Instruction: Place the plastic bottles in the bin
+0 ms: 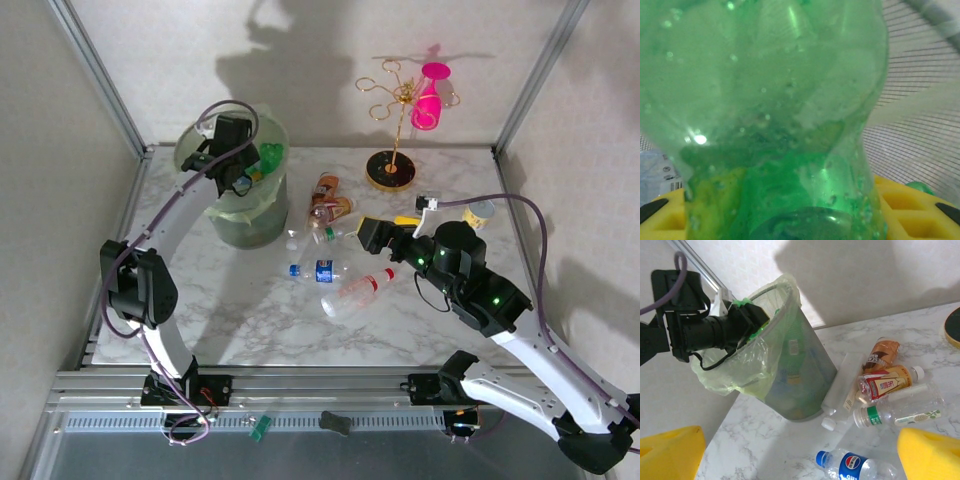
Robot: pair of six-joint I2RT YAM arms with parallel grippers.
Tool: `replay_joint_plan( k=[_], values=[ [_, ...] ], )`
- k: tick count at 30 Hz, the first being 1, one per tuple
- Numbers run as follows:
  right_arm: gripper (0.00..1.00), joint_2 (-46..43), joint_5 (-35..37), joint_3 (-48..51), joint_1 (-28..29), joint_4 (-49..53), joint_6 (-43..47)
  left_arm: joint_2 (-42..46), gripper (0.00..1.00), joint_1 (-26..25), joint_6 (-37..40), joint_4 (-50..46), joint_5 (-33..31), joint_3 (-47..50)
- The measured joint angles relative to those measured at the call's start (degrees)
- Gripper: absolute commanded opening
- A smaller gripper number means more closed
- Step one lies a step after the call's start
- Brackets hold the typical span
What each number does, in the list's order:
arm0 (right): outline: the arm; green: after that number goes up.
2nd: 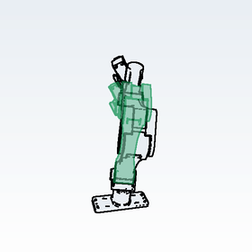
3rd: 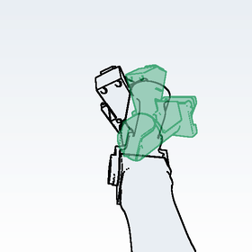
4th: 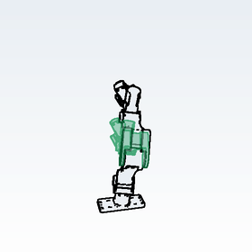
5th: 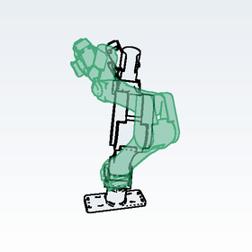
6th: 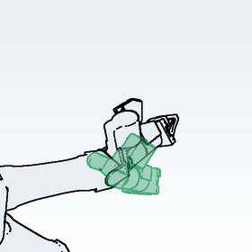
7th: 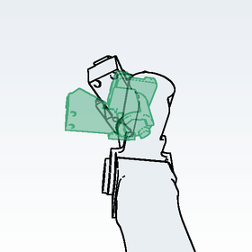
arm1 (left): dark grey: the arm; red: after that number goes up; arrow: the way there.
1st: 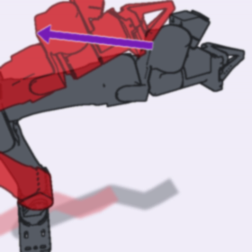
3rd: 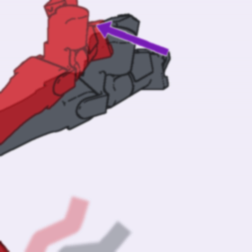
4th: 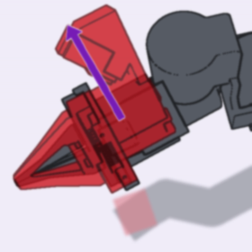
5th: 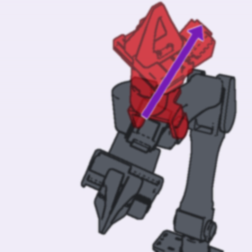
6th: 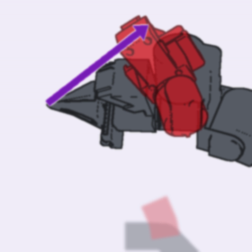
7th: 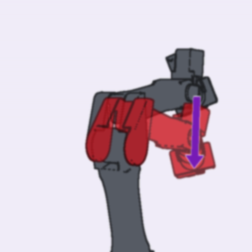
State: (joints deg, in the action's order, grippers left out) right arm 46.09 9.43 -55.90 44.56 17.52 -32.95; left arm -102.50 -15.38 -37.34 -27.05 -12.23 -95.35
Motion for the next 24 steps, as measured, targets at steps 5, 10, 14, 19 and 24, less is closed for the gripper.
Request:
replay_joint_plan(
  k=[5,10,14,19,24],
  values=[
    [0.99,-0.4,0.0,0.0,0.0,0.0,0.0,0.0,0.58,2.5,-0.7,-0.1,2.9,0.6],
    [0.98,-0.5,0.0,0.0,0.0,0.0,0.0,0.4,0.74,2.7,-1.2,0.0,4.8,0.6],
    [0.98,-0.5,0.0,0.0,0.0,0.1,0.0,2.7,0.76,2.7,-1.2,0.0,6.4,0.6],
    [0.99,-0.5,0.5,0.0,0.0,0.1,0.0,8.7,0.87,2.7,-1.0,0.0,7.2,0.6],
    [0.99,0.0,1.0,-0.5,0.0,0.2,0.0,16.5,0.86,2.6,-1.0,1.6,8.9,1.8]
  ],
)
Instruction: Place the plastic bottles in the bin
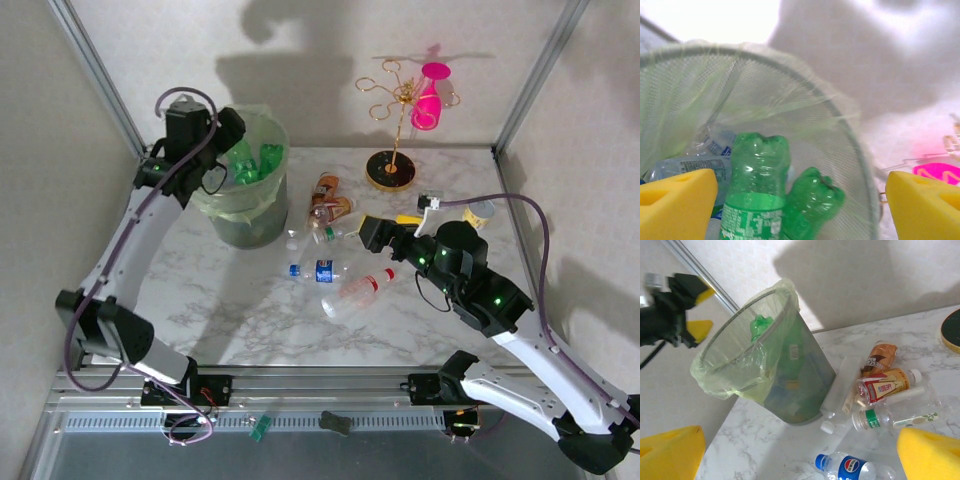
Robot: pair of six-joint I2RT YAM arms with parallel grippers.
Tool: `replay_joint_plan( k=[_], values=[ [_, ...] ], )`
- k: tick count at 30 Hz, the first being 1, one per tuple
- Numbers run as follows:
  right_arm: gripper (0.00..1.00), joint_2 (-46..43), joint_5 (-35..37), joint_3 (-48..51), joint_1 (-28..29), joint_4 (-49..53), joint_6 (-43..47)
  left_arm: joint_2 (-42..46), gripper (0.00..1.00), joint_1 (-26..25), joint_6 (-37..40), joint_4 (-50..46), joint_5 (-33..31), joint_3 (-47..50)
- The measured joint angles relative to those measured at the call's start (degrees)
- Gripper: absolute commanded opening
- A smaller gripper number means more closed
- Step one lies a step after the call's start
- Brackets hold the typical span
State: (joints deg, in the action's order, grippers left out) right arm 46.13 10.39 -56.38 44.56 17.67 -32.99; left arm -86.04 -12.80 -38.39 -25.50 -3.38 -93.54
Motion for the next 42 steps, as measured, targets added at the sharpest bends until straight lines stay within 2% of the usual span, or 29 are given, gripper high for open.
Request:
replay_joint_plan(
  k=[5,11,17,22,30,33,36,42],
  values=[
    [0.99,1.2,0.5,-0.1,0.0,0.4,-0.2,9.2,0.84,-1.9,0.5,1.7,-1.1,5.2],
    [0.93,5.9,0.5,-0.3,0.0,2.2,-1.2,19.6,0.81,-9.3,4.1,4.2,-3.5,14.5],
    [0.89,15.8,-0.7,-1.5,0.0,6.1,-4.2,27.9,0.77,-14.2,10.1,7.3,0.6,24.9],
    [0.86,22.5,-1.6,0.0,-0.3,9.8,-13.3,33.4,0.75,-16.2,13.7,9.7,3.2,34.1],
    [0.8,23.9,-3.6,9.9,-1.1,10.6,-34.2,33.9,0.73,-17.1,16.2,13.2,3.5,42.8],
    [0.8,24.5,-3.6,10.1,-2.0,9.7,-36.4,34.4,0.73,-17.5,16.4,14.0,3.0,44.5],
    [0.85,28.5,-4.2,6.3,-1.9,8.7,-31.3,35.5,0.73,-17.7,16.9,14.7,1.9,45.6],
    [0.9,45.5,0.2,-11.1,3.4,10.1,-5.6,38.4,0.74,-17.9,17.4,15.4,-1.1,46.4]
  ],
)
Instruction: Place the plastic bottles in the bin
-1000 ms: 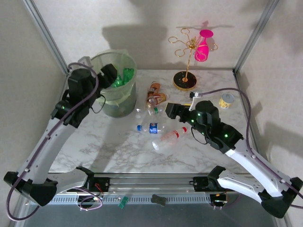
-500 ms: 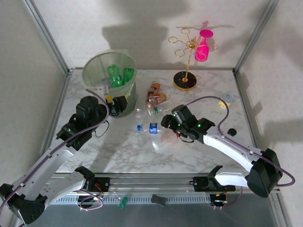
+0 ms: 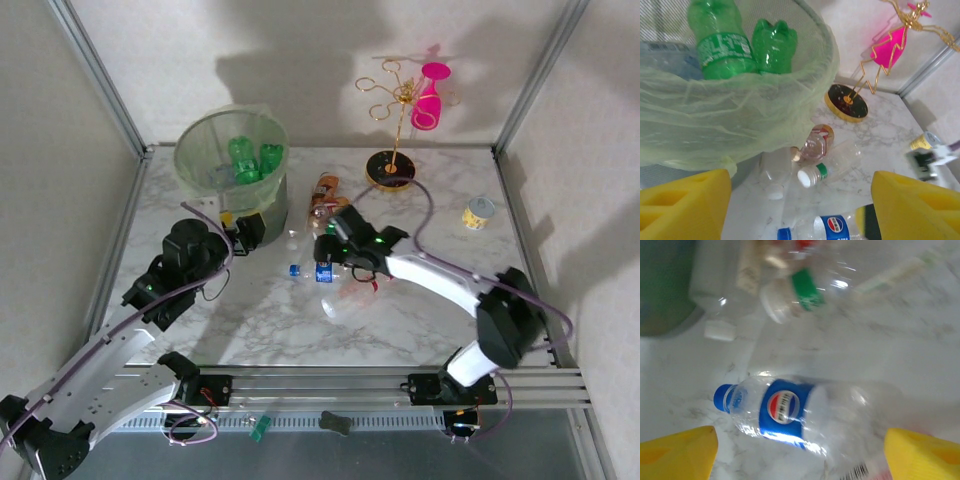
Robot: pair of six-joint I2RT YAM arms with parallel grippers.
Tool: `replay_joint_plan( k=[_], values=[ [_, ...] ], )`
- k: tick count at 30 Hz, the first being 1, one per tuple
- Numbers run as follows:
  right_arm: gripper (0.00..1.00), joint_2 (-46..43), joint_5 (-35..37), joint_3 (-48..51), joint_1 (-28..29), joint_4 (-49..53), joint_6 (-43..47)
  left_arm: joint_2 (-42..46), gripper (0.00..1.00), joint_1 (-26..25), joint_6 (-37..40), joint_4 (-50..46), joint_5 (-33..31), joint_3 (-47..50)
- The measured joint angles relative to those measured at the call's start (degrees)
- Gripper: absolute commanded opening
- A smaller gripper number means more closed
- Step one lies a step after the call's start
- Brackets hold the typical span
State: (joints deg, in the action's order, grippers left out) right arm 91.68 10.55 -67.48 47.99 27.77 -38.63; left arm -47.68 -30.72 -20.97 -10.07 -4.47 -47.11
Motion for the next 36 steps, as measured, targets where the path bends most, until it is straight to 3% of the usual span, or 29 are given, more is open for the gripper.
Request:
replay_joint_plan(
  k=[8,13,20,26,30,36],
  values=[
    [0.98,14.5,11.3,-8.5,7.2,6.3,21.7,1.7,0.75,0.0,0.0,0.6,-2.0,0.3],
    [0.99,17.9,18.0,-13.1,7.7,6.6,29.1,1.4,0.75,0.0,0.0,1.1,-2.0,0.5],
    [0.97,24.8,19.8,-15.0,7.6,6.5,35.1,0.3,0.75,0.0,0.0,1.1,-1.8,0.6],
    [0.87,26.3,19.3,-15.1,6.9,5.4,37.3,-0.5,0.75,0.0,0.0,1.1,-1.4,0.7],
    [0.71,26.3,19.5,-15.1,5.4,4.2,38.3,-0.8,0.75,0.0,0.0,1.2,-1.3,0.7],
    [0.54,26.3,19.9,-15.1,3.8,2.8,38.9,-1.2,0.75,0.0,0.0,1.3,-1.3,0.7]
  ],
)
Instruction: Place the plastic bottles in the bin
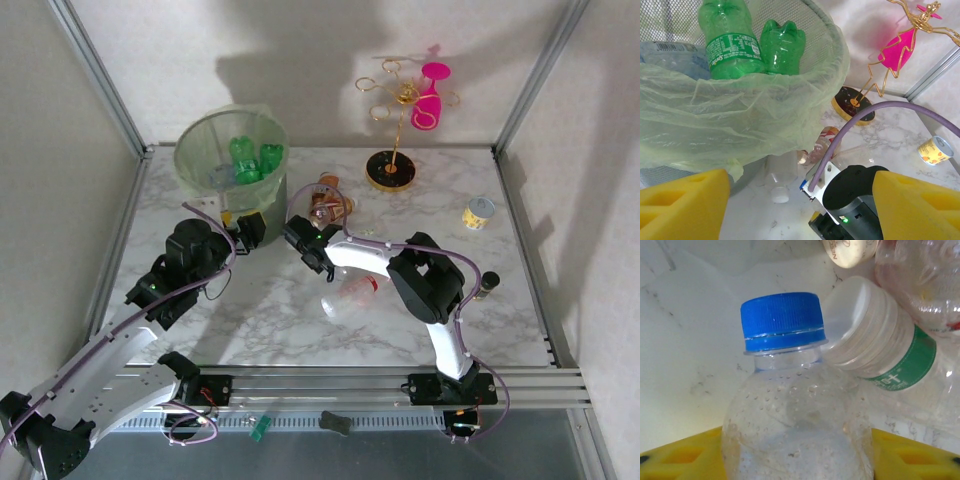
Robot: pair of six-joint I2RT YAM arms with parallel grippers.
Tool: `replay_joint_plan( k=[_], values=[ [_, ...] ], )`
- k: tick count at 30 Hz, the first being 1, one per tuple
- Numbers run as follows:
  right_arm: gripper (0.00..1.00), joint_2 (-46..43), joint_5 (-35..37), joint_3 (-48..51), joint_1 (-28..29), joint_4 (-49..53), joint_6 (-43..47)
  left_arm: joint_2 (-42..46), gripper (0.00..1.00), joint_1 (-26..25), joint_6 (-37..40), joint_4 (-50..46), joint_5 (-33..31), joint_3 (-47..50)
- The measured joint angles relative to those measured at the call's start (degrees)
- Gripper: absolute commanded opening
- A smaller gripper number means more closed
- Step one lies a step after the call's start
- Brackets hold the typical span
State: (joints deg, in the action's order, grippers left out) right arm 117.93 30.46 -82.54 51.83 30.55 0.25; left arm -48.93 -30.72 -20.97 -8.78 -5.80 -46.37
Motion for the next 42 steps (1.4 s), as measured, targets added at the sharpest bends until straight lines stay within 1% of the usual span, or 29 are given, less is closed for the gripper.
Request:
replay_joint_plan(
  k=[5,8,13,18,19,21,23,24,26,27,33,35,37,42],
  values=[
    [0.52,-0.4,-0.5,0.2,0.1,-0.9,0.0,0.0,0.75,0.0,0.0,0.0,0.0,0.0],
    [0.49,-2.4,-1.1,0.9,0.1,-1.2,0.0,-0.2,0.75,0.0,0.0,0.0,0.0,0.0],
    [0.48,-9.6,-2.6,3.3,0.1,-2.7,-0.7,-0.3,0.75,0.0,0.0,0.0,0.0,0.0],
    [0.42,-17.2,-4.7,5.6,0.1,-5.0,-1.6,0.1,0.75,-0.1,-0.2,0.0,0.0,0.0],
    [0.39,-18.7,-5.1,5.9,0.1,-5.5,-1.9,0.5,0.75,-0.1,-0.3,0.0,0.0,0.0],
    [0.36,-20.7,-5.6,6.4,0.1,-5.9,-2.6,1.2,0.75,-0.1,-0.5,-0.1,0.0,0.0],
    [0.29,-22.3,-6.2,6.9,0.0,-6.4,-3.1,1.9,0.74,-0.1,-0.7,-0.4,-0.1,-0.2],
    [0.23,-22.9,-6.3,7.1,0.0,-6.5,-3.5,2.1,0.74,-0.1,-0.8,-0.8,-0.2,-0.4],
    [0.07,-24.2,-6.6,7.7,0.0,-6.8,-4.3,2.3,0.74,-0.1,-1.0,-1.6,-0.2,-1.5],
    [0.0,-24.9,-6.8,8.0,0.0,-6.9,-4.6,2.4,0.74,-0.1,-1.1,-1.8,-0.2,-2.0],
    [0.0,-30.9,-9.1,9.6,0.0,-7.3,-7.2,3.1,0.75,-0.2,-1.9,-2.8,0.9,-4.8],
    [0.0,-33.1,-10.2,9.6,0.0,-7.4,-8.1,2.7,0.76,-0.2,-2.3,-2.9,3.1,-5.5],
    [0.0,-35.5,-11.5,9.6,0.0,-7.9,-9.3,1.4,0.79,-0.3,-2.6,-2.8,7.0,-6.4],
    [0.0,-40.8,-15.9,9.9,-0.3,-9.7,-13.0,-2.5,0.88,-0.7,-4.1,-2.6,15.0,-7.5]
  ],
)
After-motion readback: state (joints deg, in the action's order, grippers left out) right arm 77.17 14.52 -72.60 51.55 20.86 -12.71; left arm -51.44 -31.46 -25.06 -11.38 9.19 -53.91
